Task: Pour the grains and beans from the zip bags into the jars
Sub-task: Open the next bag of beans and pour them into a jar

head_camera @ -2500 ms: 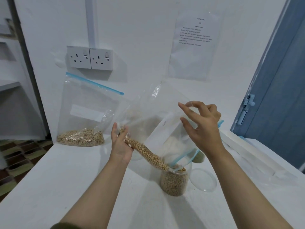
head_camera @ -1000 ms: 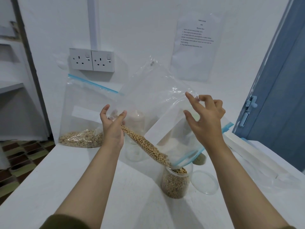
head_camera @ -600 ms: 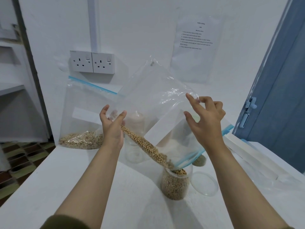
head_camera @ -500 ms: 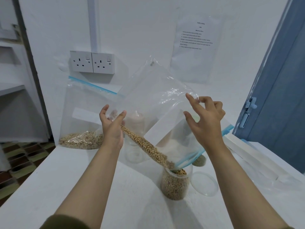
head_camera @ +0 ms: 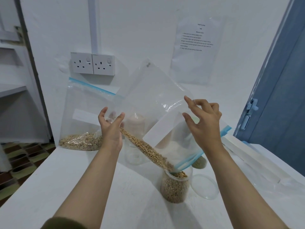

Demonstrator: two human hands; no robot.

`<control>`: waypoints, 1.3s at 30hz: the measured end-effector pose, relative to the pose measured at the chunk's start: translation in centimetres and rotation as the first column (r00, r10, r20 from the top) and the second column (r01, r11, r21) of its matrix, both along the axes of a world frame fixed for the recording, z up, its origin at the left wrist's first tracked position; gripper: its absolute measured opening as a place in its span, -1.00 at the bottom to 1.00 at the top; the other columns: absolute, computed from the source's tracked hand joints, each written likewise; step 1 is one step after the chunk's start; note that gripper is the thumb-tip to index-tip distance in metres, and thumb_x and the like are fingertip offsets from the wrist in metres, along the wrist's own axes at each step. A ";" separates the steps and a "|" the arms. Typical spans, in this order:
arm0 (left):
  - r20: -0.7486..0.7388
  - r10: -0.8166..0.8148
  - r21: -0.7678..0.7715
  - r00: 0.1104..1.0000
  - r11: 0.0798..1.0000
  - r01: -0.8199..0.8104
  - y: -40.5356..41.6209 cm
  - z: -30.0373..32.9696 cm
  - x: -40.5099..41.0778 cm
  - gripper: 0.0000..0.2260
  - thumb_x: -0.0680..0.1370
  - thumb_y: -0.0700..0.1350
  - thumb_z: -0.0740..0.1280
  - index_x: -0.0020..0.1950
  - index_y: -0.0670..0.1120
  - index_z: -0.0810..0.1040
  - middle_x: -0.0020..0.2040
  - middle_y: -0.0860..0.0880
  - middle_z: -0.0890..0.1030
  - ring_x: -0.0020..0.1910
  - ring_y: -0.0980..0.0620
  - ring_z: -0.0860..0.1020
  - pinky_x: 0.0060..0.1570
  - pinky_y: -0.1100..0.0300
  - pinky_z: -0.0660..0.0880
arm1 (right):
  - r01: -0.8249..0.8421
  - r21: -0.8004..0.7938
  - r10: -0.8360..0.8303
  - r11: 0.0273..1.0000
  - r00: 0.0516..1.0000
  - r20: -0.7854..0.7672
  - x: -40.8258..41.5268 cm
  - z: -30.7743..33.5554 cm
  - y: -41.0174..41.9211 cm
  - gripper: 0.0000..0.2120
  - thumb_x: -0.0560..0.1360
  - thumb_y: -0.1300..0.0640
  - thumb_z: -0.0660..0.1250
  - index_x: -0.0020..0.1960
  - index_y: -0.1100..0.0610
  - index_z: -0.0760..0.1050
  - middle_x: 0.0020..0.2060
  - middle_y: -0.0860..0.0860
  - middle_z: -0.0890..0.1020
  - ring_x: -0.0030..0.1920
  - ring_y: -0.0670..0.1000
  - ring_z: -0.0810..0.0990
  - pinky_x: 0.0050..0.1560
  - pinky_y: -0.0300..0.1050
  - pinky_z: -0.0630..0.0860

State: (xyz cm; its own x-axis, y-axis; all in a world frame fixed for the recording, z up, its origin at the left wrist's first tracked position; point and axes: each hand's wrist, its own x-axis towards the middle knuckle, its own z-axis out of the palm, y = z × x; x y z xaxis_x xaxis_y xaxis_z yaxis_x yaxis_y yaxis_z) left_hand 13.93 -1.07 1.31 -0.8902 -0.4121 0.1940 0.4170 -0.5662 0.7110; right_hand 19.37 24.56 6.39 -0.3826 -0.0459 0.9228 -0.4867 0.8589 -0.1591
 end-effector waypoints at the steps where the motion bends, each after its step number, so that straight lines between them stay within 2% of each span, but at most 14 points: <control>1: -0.001 0.001 -0.002 1.000 1.000 -0.001 0.0 -0.1 0.0 -0.49 0.53 -0.32 0.41 0.29 0.16 0.33 0.28 -0.04 0.41 0.06 0.02 0.50 0.01 0.16 0.45 | 0.000 -0.001 0.000 1.000 1.000 0.003 -0.1 0.0 0.1 -0.56 0.51 0.15 0.42 0.38 0.02 0.52 0.10 0.07 0.60 0.08 0.02 0.31 0.05 0.05 0.25; 8: 0.006 -0.005 0.004 1.000 1.000 0.005 0.0 -0.1 -0.2 -0.48 0.53 -0.32 0.41 0.30 0.17 0.33 0.31 -0.04 0.39 0.07 0.04 0.52 -0.01 0.18 0.46 | -0.038 -0.059 0.037 0.998 0.999 -0.015 -0.5 -0.3 0.1 -0.59 0.52 0.14 0.41 0.35 0.00 0.54 0.05 0.01 0.62 0.05 -0.16 0.21 0.02 0.01 0.21; 22: 0.014 -0.005 0.016 1.000 1.000 0.005 0.2 -0.3 -0.4 -0.50 0.55 -0.30 0.40 0.32 0.15 0.33 0.28 0.01 0.42 0.09 0.07 0.53 0.01 0.19 0.47 | -0.042 -0.064 0.044 0.997 0.999 0.025 -0.5 -0.4 0.0 -0.61 0.52 0.12 0.37 0.35 -0.02 0.54 0.05 0.00 0.62 0.04 0.11 0.42 0.02 0.01 0.23; 30: 0.011 0.005 0.013 1.000 1.000 -0.005 0.3 -0.6 -0.6 -0.51 0.55 -0.32 0.38 0.31 0.15 0.32 0.28 0.00 0.41 0.07 0.07 0.53 0.04 0.17 0.47 | -0.066 -0.105 0.072 0.992 0.996 0.045 -0.6 -0.5 0.1 -0.61 0.53 0.13 0.39 0.34 -0.04 0.54 0.04 -0.02 0.61 0.06 -0.02 0.35 0.04 0.01 0.23; 39: 0.001 0.014 -0.007 1.000 1.000 -0.014 0.3 -0.6 -0.7 -0.50 0.55 -0.32 0.38 0.34 0.13 0.31 0.25 0.02 0.42 0.05 0.10 0.54 0.01 0.19 0.47 | -0.075 -0.118 0.083 0.990 0.995 0.062 -0.7 -0.6 0.2 -0.61 0.53 0.12 0.38 0.35 -0.07 0.53 0.04 -0.05 0.60 0.06 -0.02 0.34 0.06 -0.01 0.22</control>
